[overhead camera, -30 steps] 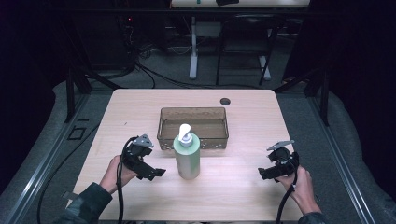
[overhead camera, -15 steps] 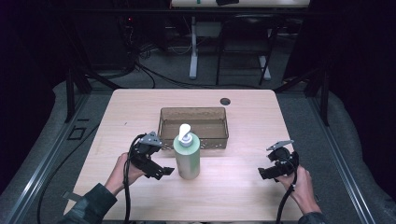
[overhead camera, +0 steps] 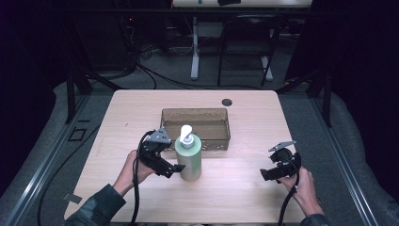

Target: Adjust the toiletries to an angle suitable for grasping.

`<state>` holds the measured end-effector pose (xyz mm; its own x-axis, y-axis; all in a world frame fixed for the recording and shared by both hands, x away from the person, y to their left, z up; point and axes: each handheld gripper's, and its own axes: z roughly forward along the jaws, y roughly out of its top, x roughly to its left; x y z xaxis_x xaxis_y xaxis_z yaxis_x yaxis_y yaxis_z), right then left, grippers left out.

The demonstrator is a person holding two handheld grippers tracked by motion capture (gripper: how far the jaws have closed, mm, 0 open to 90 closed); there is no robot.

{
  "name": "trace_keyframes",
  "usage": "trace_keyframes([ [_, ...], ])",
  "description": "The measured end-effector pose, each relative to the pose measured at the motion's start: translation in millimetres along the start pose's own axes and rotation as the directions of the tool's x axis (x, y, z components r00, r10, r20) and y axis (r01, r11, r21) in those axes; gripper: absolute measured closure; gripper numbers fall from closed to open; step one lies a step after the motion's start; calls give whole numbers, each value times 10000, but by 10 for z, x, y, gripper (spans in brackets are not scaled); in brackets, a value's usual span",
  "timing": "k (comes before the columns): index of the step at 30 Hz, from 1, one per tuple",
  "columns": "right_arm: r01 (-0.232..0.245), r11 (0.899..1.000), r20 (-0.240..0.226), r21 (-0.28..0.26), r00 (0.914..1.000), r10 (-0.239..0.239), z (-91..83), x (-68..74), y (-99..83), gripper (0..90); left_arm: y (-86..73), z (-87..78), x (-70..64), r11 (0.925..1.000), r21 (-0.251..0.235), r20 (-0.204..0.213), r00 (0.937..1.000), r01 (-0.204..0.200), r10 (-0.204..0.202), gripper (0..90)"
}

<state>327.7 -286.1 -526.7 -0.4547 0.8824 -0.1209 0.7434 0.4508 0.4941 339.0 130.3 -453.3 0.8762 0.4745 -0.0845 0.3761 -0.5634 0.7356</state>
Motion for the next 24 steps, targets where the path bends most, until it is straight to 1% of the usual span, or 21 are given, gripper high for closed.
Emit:
trace_keyframes([
  [3, 6, 10000, -5, 5, 10000, -6, 0, -3, -1, 32, 27, 8, -3, 10000, -83, 46, 10000, -4, 4, 0],
  [5, 3, 10000, -1, 9, 10000, -3, 0, -6, -2, 32, 55, 17, -5, 9998, -185, 20, 10000, -57, 57, 0],
  [6, 7, 10000, 7, -8, 10000, -7, -6, -5, -1, 32, 83, 24, -8, 9995, -314, -64, 9999, -83, 81, 0],
  [9, -86, 10000, 20, -43, 10000, 86, -18, -9, -2, 33, 124, 44, -9, 9991, -381, 0, 9998, -198, 198, 0],
  [11, -33, 10000, 36, -74, 10000, 33, -22, -15, -4, 33, 136, 56, -14, 9989, -418, 6, 9998, -223, 223, 0],
  [12, -33, 10000, 36, -74, 10000, 33, -22, -15, -4, 33, 151, 69, -19, 9987, -423, 24, 9995, -299, 300, 0],
  [13, -64, 9999, 21, -88, 10000, 64, -29, -15, -5, 33, 172, 89, -23, 9980, -537, -43, 9995, -319, 317, 0],
  [16, -86, 9999, 26, -95, 10000, 87, -32, -18, -6, 33, 191, 102, -24, 9975, -639, 28, 9995, -299, 302, 0],
  [17, -117, 9999, -13, -119, 9999, 117, -34, -19, -6, 34, 206, 112, -22, 9968, -696, -63, 9992, -388, 384, 7],
  [18, -127, 9999, -28, -117, 9999, 127, -35, -18, -7, 35, 208, 117, -19, 9963, -769, -44, 9993, -373, 370, 14],
  [20, -62, 9999, 19, -97, 10000, 62, -36, -20, -12, 35, 208, 119, -11, 9952, -907, -25, 9993, -366, 365, 54],
  [22, -135, 9999, -16, -108, 9999, 135, -40, -21, -14, 36, 205, 112, -4, 9936, -1046, -15, 9990, -435, 436, 113],
  [24, -105, 9999, 34, -128, 9999, 106, -41, -29, -14, 39, 200, 110, 2, 9931, -1089, -35, 9990, -441, 440, 115],
])
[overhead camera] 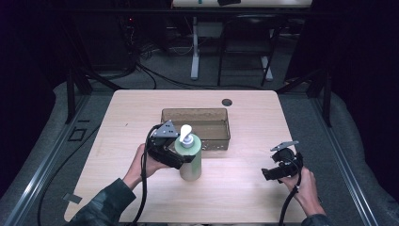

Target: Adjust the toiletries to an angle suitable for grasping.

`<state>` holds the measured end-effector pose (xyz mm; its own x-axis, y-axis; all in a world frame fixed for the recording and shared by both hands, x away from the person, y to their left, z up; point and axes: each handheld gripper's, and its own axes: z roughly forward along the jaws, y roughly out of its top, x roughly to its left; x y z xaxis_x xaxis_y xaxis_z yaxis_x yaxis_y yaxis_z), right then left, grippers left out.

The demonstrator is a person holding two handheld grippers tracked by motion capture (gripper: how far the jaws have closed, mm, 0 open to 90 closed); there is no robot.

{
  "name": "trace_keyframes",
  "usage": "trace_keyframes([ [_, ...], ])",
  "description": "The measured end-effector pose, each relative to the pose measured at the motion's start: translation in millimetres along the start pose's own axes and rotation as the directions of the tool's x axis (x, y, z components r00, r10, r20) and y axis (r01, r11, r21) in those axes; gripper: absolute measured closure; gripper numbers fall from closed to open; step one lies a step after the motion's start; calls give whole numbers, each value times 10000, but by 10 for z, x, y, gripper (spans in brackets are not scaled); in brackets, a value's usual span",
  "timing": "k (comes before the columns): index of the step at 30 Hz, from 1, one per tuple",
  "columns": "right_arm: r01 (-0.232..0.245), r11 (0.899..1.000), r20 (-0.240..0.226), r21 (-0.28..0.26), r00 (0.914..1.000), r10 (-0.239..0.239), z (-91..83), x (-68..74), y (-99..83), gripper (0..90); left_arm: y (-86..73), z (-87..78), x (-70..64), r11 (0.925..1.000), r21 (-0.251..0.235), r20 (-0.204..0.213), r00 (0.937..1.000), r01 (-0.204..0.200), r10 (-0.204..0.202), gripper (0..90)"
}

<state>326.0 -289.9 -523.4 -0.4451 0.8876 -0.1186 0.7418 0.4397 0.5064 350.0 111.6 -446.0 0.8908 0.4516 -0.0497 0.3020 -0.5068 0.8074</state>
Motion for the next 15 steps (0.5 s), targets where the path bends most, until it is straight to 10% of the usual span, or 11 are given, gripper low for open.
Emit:
trace_keyframes([
  [15, -62, 10000, -36, -4, 10000, 62, -2, -3, -8, 40, -12, -53, 20, 9997, 212, -4, 10000, -82, 82, 120],
])
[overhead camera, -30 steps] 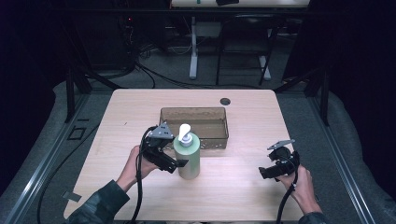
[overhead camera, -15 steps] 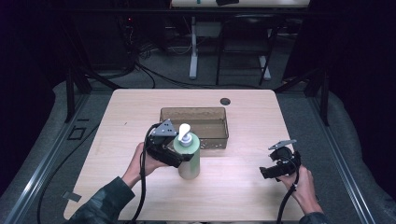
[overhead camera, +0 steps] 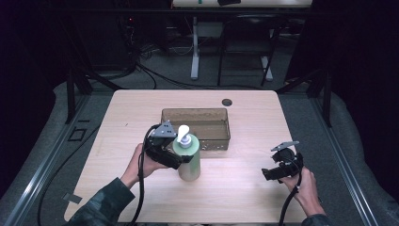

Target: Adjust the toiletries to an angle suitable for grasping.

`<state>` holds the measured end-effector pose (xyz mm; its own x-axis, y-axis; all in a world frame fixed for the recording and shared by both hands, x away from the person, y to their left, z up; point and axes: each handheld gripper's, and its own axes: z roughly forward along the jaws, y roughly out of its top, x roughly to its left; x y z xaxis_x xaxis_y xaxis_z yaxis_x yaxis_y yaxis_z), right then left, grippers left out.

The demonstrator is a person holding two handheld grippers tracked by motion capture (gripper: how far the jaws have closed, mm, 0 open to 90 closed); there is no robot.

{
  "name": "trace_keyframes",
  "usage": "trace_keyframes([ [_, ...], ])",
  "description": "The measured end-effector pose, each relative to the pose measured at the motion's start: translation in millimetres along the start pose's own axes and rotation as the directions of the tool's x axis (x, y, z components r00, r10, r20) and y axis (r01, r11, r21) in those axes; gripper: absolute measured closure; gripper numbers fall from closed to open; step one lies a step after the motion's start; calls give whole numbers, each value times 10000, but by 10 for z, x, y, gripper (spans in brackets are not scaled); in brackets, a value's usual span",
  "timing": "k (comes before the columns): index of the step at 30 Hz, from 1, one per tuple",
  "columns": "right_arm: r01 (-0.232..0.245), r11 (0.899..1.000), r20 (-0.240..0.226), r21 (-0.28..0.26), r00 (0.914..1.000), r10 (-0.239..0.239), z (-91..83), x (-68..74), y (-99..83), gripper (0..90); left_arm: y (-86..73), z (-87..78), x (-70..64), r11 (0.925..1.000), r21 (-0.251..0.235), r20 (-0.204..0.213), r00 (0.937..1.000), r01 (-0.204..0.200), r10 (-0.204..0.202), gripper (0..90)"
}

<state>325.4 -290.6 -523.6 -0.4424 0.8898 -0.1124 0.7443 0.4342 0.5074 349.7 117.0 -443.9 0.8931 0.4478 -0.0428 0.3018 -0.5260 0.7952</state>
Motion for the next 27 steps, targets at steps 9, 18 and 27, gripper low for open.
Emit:
trace_keyframes([
  [9, 37, 10000, 20, -9, 10000, -37, 6, 29, 21, 39, -53, -88, 116, 9996, 119, 274, 9993, -274, 270, 120],
  [18, 177, 9998, -16, 23, 9998, -177, 17, 73, 50, 37, -98, -183, 254, 9981, 266, 610, 9967, -558, 541, 120],
  [27, 238, 9997, -35, 100, 9997, -238, 30, 86, 61, 43, -168, -285, 407, 9968, 287, 687, 9950, -744, 723, 119],
])
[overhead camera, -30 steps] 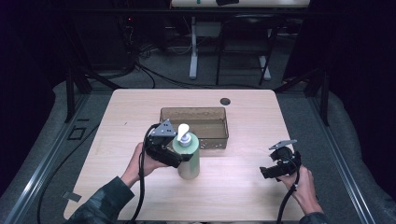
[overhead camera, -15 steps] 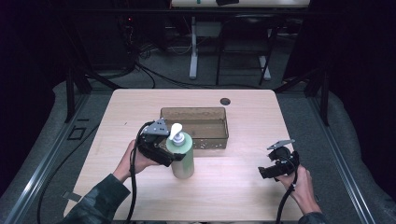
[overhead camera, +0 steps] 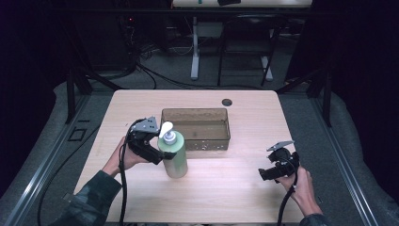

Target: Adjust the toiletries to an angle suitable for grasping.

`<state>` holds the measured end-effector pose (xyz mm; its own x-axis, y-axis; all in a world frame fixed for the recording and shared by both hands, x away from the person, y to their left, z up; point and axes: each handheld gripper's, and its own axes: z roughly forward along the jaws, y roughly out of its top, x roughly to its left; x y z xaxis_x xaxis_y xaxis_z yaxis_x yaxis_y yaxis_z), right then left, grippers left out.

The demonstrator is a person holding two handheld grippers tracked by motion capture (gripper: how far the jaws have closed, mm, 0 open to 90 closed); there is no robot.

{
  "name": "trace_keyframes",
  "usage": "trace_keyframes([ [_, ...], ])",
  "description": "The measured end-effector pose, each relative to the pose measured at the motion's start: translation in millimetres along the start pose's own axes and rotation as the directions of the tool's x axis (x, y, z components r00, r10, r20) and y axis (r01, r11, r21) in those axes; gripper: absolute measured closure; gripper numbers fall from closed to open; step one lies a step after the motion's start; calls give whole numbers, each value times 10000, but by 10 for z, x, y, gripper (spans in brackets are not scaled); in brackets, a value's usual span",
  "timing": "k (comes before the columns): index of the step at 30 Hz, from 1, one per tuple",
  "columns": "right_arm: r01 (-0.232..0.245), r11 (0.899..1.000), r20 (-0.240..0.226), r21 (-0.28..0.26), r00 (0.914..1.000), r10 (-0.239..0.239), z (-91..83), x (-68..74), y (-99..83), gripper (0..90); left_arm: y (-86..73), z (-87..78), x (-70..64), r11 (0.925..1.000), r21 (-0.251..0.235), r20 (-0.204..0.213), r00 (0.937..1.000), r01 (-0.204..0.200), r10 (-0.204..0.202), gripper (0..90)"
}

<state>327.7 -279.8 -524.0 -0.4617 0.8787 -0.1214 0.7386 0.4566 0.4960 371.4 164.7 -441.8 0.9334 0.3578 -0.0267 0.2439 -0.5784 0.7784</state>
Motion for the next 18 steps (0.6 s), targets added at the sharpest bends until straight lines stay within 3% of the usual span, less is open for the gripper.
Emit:
trace_keyframes([
  [10, -98, 9999, -132, 60, 9999, 99, 4, -9, -9, 47, -46, -32, -51, 9985, -284, -469, 9977, 469, -482, 116],
  [11, -104, 9998, -137, 150, 9998, 106, 15, -9, -16, 47, -63, -53, -82, 9973, -454, -735, 9954, 574, -607, 107],
  [13, -127, 9998, -167, 172, 9998, 130, 18, -8, -17, 47, -74, -65, -101, 9950, -661, -766, 9939, 748, -798, 88],
  [15, -160, 9996, -138, 232, 9998, 163, 26, -21, -23, 47, -97, -80, -176, 9899, -873, -1275, 9843, 1116, -1222, 26],
  [16, -199, 9995, -151, 240, 9997, 203, 26, -21, -24, 49, -103, -78, -208, 9880, -822, -1707, 9748, 1310, -1435, 42],
  [17, -199, 9995, -151, 240, 9997, 203, 26, -21, -24, 49, -103, -78, -208, 9880, -822, -1707, 9748, 1310, -1435, 28],
  [18, -243, 9994, -182, 263, 9995, 248, 26, -22, -25, 49, -111, -77, -240, 9854, -954, -1960, 9678, 1414, -1578, 28],
])
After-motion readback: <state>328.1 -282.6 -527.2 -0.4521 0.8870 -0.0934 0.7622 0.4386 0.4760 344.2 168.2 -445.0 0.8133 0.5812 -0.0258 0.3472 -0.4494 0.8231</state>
